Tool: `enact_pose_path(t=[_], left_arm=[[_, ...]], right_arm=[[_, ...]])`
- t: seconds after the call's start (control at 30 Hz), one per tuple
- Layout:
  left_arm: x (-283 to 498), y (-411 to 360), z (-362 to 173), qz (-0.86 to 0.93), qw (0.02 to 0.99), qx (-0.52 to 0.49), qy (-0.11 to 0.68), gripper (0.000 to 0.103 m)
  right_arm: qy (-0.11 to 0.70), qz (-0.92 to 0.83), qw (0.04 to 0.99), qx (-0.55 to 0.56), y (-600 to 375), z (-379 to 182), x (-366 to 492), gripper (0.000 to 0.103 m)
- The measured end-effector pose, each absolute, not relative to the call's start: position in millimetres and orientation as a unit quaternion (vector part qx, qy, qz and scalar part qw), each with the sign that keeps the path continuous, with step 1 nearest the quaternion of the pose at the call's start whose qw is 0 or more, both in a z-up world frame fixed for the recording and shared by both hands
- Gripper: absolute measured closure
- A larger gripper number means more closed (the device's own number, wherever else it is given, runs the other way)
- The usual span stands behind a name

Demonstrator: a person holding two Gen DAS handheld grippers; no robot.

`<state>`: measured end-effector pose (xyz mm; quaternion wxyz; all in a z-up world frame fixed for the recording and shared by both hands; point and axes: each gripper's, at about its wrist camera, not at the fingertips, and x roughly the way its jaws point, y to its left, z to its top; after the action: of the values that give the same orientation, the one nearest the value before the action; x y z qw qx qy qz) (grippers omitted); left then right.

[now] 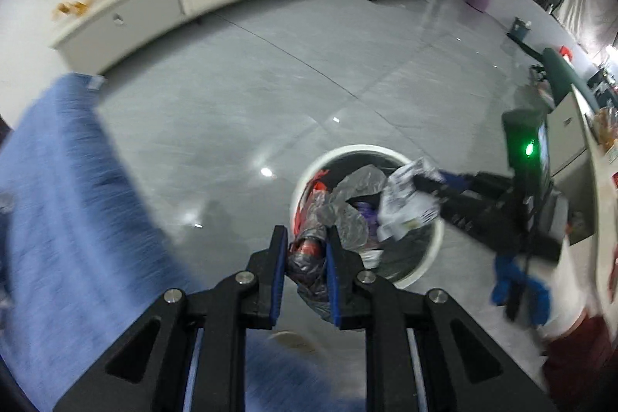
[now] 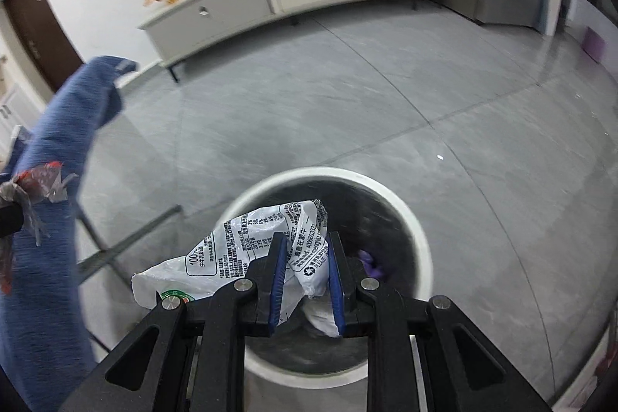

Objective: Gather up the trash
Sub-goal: 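Carry the bottle and white printed bag over the bin and open both tools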

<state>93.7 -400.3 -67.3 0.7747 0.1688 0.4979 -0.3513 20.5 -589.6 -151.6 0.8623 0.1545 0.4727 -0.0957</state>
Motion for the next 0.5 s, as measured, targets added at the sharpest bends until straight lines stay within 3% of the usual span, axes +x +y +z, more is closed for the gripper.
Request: enact_pose_path(t=[0.27, 0.3, 0.37, 0.4, 0.5], left_arm=[[114, -466, -110, -0.376, 0.734, 0.134, 0.549, 0.081], [116, -470, -114, -0.376, 0.731, 0.131, 0.554, 0.08], [120, -476, -121, -0.376, 0.728, 0.122, 0.561, 0.058], [122, -478, -123, -0.374, 0.728, 0.119, 0.562, 0.053], [121, -477, -123, -0.377, 0.728, 0.107, 0.562, 0.05]], right_arm=[[0.498, -0.137, 0.841, 0.161, -609, -179, 22, 0.08], [0.499, -0.141, 0.839, 0.164, -611, -182, 20, 0.072], [0.5, -0.149, 0.837, 0.164, -613, -184, 20, 0.063], [0.5, -0.15, 0.837, 0.165, -612, -185, 20, 0.063], [0.499, -0.152, 0.837, 0.165, -611, -181, 16, 0.063]])
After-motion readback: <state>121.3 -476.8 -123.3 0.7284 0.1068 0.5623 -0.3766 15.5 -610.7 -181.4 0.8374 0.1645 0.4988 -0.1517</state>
